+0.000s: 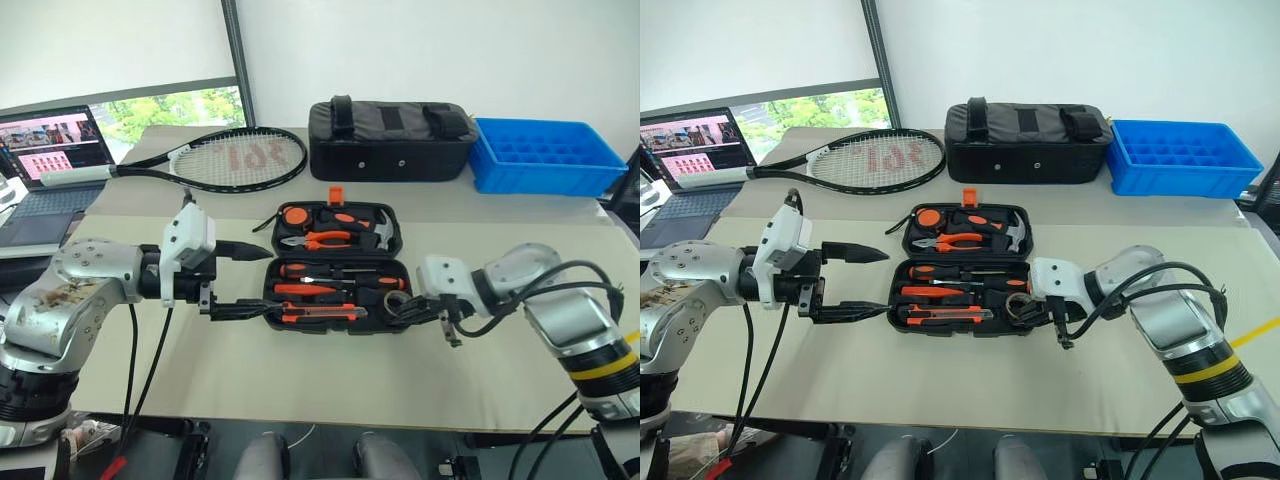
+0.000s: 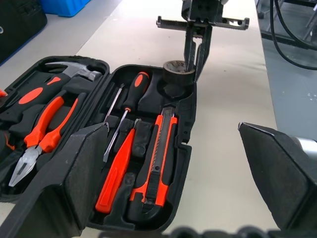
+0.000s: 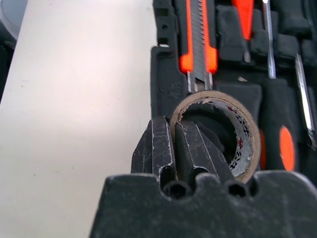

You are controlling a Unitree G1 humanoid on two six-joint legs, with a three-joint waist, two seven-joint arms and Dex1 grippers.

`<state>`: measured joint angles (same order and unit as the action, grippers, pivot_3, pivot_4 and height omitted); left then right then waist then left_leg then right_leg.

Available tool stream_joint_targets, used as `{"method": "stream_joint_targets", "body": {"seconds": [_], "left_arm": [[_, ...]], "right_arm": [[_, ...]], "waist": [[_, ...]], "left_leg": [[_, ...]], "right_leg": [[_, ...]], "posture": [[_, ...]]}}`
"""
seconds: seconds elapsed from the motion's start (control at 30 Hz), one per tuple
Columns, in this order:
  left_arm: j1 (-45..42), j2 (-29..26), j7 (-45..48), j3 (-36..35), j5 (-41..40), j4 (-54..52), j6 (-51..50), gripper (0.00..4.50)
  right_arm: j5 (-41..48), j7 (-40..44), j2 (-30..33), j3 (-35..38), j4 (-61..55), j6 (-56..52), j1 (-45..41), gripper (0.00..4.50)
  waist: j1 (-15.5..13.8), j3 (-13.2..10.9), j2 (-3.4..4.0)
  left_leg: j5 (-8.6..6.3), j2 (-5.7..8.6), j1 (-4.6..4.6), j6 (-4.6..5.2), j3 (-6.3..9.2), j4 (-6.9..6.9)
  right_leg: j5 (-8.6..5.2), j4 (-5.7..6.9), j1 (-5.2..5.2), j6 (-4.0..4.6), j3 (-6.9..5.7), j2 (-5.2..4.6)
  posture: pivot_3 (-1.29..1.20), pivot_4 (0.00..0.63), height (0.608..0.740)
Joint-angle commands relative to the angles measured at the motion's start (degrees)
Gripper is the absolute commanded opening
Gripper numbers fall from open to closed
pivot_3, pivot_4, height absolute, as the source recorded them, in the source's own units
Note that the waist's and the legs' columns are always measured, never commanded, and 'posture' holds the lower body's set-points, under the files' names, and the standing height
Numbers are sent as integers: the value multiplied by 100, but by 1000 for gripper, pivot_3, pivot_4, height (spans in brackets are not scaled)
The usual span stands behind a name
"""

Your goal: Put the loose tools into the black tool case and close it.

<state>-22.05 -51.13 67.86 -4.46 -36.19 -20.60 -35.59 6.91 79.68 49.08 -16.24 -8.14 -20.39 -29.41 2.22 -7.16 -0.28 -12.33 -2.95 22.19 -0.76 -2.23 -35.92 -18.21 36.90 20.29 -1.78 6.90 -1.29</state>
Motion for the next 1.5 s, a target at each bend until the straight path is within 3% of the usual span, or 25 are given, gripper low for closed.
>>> {"method": "stream_joint_targets", "body": {"seconds": [0.03,0.37,0.57,0.73,0.87,1.07,1.17,1.37,1.5], "left_arm": [[45,-62,-79,-178,-63,-177,53,4500],[136,3,-238,-308,1,27,200,4500],[-229,721,-908,-209,400,1336,511,4500],[-1060,1363,-1186,-134,571,3114,351,4500],[-2077,1638,-1250,-169,729,4945,182,4500],[-3087,1850,-969,-124,1021,6778,162,4500],[-3443,1962,-939,-183,1157,7514,304,4500],[-3753,2081,-906,-311,1353,8224,547,4500],[-3827,2119,-771,-369,1452,8406,595,4500]], "right_arm": [[-83,-7,65,12,6,165,-170,922],[253,-144,-56,393,191,-100,-423,4319],[590,-1092,-832,1124,2264,-475,-1253,4424],[627,-2141,-1443,1656,4703,-949,-2350,4424],[773,-2967,-1776,2126,6582,-2186,-3473,4424],[631,-2980,-1971,2263,7442,-1961,-3816,4424],[546,-3038,-2054,2261,7606,-1812,-3834,3698],[489,-3045,-2125,2289,7722,-1654,-3845,1770],[539,-2837,-2098,2324,7690,-1618,-3868,190]], "waist": [[-2,0,0],[6,-1,-1],[17,0,-8],[4,0,-12],[18,0,-10],[43,2,-7],[40,2,-6],[41,3,-6],[43,2,-6]], "left_leg": [[0,1,0,0,0,0],[0,0,-1,0,0,2],[0,1,-15,0,-1,1],[1,6,-8,1,0,0],[2,6,5,1,2,7],[1,5,10,2,2,22],[1,6,22,2,2,25],[1,6,28,2,5,25],[1,6,29,1,6,25]], "right_leg": [[0,-1,0,0,0,0],[0,0,0,1,-1,0],[3,5,-5,6,1,0],[6,9,0,11,0,-2],[7,17,21,13,-3,-2],[7,20,26,12,-16,-2],[7,23,32,12,-17,-3],[7,25,36,11,-23,-4],[7,25,36,11,-26,-4]], "posture": [[0,150,708],[0,150,708],[0,150,708],[0,150,708],[0,150,708],[0,150,708],[0,150,708],[0,150,708],[0,150,708]]}}
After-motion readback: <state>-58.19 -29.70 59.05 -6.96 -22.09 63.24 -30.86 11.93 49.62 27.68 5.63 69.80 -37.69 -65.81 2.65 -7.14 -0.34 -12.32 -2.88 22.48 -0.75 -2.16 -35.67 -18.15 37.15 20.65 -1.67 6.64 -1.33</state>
